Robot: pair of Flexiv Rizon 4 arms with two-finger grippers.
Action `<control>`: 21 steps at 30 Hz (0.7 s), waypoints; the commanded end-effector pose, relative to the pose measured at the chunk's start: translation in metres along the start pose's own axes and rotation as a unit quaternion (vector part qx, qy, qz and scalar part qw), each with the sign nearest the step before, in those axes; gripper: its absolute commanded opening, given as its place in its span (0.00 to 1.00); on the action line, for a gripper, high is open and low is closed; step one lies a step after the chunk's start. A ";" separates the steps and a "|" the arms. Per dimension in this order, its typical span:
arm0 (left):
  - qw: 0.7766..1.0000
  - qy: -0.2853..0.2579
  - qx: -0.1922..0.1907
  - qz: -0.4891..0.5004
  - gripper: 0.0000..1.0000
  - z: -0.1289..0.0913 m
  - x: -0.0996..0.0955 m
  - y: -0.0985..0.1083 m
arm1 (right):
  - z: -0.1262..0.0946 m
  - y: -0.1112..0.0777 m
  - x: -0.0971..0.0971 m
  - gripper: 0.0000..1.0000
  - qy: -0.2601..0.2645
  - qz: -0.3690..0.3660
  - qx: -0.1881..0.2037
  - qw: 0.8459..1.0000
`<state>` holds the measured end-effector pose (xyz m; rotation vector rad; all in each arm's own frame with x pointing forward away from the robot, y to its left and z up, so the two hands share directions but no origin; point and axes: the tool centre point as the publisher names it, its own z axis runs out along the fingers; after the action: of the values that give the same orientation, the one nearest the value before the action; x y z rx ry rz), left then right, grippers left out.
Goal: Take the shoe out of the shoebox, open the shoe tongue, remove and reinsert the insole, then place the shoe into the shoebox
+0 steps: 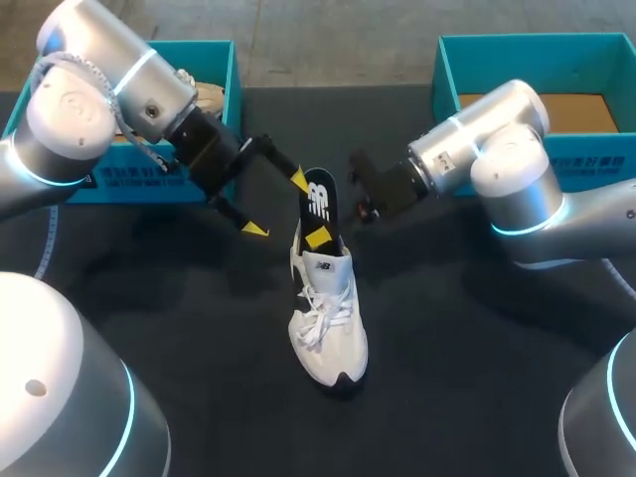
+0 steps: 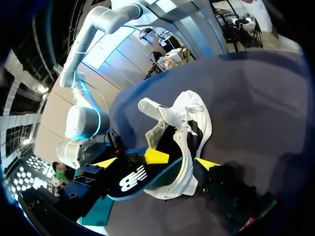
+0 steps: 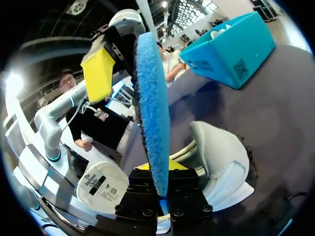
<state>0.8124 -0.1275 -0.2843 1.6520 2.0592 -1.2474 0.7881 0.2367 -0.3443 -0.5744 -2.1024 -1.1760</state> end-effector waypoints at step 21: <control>1.000 -0.004 0.008 0.007 1.00 0.002 0.004 0.005 | 0.007 0.010 0.014 0.39 -0.032 -0.019 -0.036 0.999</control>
<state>0.8150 -0.1279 -0.2904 1.6610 2.0389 -1.2671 0.7906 0.2495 -0.3348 -0.5941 -2.1255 -1.2592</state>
